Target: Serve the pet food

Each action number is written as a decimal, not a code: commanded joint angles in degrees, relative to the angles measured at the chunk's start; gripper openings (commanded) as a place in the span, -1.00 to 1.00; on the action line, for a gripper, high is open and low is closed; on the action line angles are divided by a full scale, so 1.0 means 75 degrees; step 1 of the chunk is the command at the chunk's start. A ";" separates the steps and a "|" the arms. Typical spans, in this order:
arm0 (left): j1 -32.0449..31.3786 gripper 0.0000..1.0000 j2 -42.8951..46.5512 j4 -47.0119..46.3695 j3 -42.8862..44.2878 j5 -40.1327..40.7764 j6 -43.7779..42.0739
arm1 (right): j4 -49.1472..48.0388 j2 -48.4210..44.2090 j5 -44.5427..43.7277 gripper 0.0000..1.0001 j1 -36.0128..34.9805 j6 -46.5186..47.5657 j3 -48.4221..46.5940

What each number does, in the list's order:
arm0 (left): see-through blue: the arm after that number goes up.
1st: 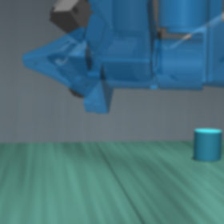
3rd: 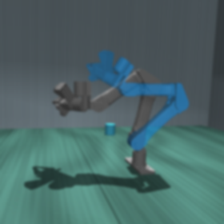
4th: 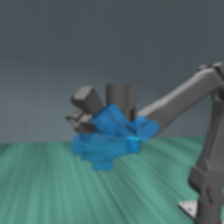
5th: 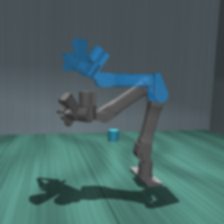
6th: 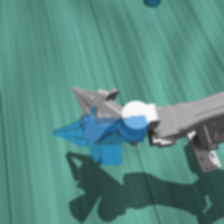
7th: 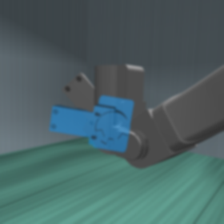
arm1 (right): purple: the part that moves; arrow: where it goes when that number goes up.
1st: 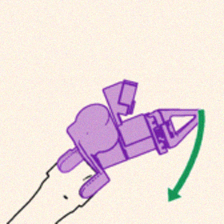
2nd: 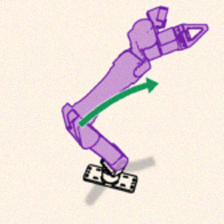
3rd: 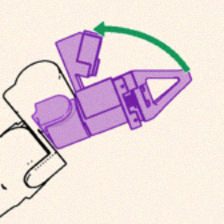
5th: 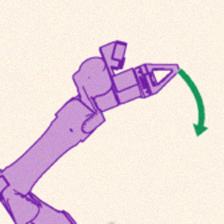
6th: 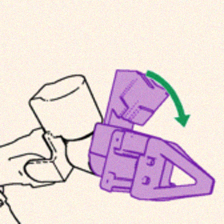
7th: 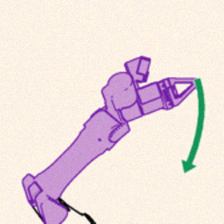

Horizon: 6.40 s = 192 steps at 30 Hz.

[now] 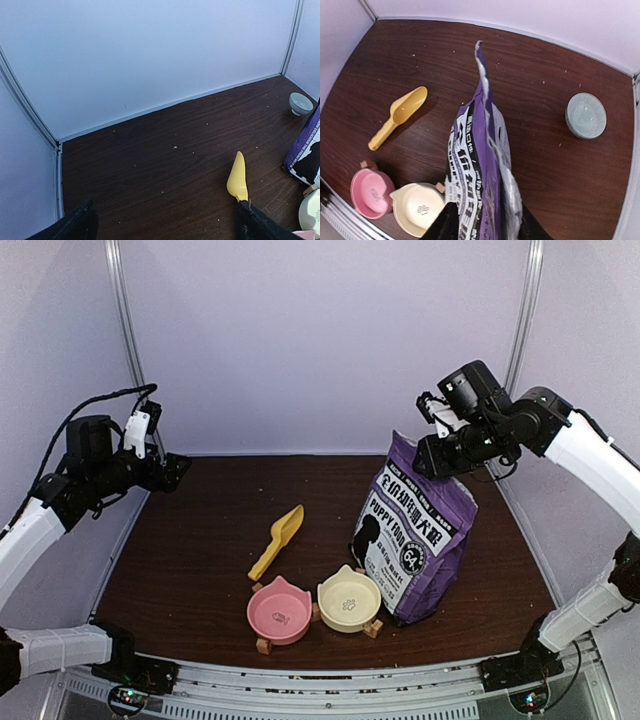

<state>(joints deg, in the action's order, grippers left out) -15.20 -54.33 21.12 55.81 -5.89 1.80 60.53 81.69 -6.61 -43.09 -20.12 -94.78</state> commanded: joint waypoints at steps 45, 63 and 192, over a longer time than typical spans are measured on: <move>-0.1698 0.94 0.0155 -0.1887 -0.0971 0.0198 0.3526 | -0.6044 -0.0375 0.0702 -1.00 -0.1697 -0.3021 0.3542; -0.3815 0.92 -0.3329 -0.4899 0.0154 -0.1672 0.6795 | -0.6310 -0.0405 0.0871 -0.45 -0.1966 -0.2780 0.4191; -0.5028 -0.57 -0.6002 -0.4436 0.2311 -0.3268 0.6509 | -0.3779 -0.0998 -0.0270 -1.00 -0.2178 -0.2205 0.3099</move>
<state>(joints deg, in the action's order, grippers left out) -52.27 -97.78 -9.43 71.72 -28.56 50.59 31.66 75.81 -7.79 -59.40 -37.54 -72.42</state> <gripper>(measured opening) 0.270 0.009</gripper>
